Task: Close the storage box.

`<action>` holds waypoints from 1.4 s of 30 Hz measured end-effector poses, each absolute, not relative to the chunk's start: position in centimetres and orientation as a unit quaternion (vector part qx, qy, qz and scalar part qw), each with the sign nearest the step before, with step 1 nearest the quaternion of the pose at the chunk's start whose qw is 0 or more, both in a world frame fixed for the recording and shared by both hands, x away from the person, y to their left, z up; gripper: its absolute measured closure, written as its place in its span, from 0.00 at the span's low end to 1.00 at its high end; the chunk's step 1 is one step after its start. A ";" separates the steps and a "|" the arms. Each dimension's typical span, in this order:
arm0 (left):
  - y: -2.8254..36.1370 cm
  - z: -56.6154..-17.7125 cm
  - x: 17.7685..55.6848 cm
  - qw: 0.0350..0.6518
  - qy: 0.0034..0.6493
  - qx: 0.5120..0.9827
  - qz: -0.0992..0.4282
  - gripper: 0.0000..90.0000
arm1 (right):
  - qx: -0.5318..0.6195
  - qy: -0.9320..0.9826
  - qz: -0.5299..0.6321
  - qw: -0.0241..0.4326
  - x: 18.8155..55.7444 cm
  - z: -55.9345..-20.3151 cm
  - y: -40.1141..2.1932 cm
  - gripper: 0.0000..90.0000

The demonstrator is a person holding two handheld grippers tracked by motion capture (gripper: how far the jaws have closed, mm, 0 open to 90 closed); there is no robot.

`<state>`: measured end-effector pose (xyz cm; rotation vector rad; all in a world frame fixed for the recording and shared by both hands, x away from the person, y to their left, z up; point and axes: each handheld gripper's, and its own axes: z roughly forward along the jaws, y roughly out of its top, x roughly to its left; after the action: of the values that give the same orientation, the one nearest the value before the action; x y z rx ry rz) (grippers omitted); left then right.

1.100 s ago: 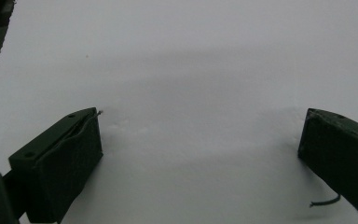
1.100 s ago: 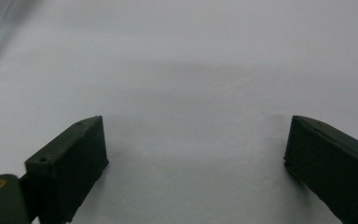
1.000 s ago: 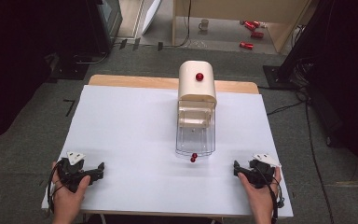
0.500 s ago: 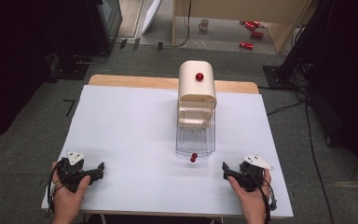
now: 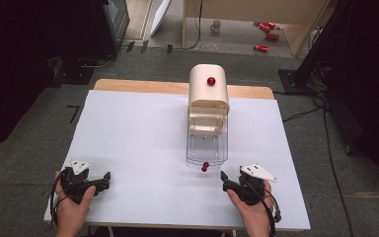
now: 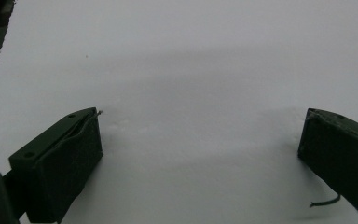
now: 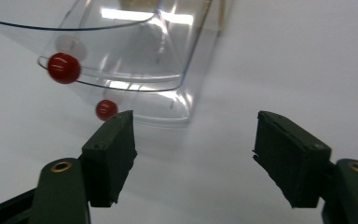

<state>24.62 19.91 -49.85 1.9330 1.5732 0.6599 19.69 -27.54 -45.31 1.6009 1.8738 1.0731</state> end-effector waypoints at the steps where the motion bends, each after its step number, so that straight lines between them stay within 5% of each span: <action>1: 19.9 -49.8 24.6 0.278 0.586 0.720 0.246 0.00 | 0.580 0.679 0.389 0.225 19.7 -45.3 -27.5 0.35; 15: 19.9 -49.8 24.6 0.278 0.586 0.720 0.246 0.00 | 0.549 0.700 0.413 0.194 19.8 -44.9 -24.4 0.57; 42: 19.9 -49.8 24.6 0.278 0.586 0.721 0.246 0.00 | 0.547 0.696 0.417 0.204 21.0 -45.2 -21.3 0.79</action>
<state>24.62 19.92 -49.85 1.9343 1.5714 0.6591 21.04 -21.33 -45.24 1.5260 1.9416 1.1632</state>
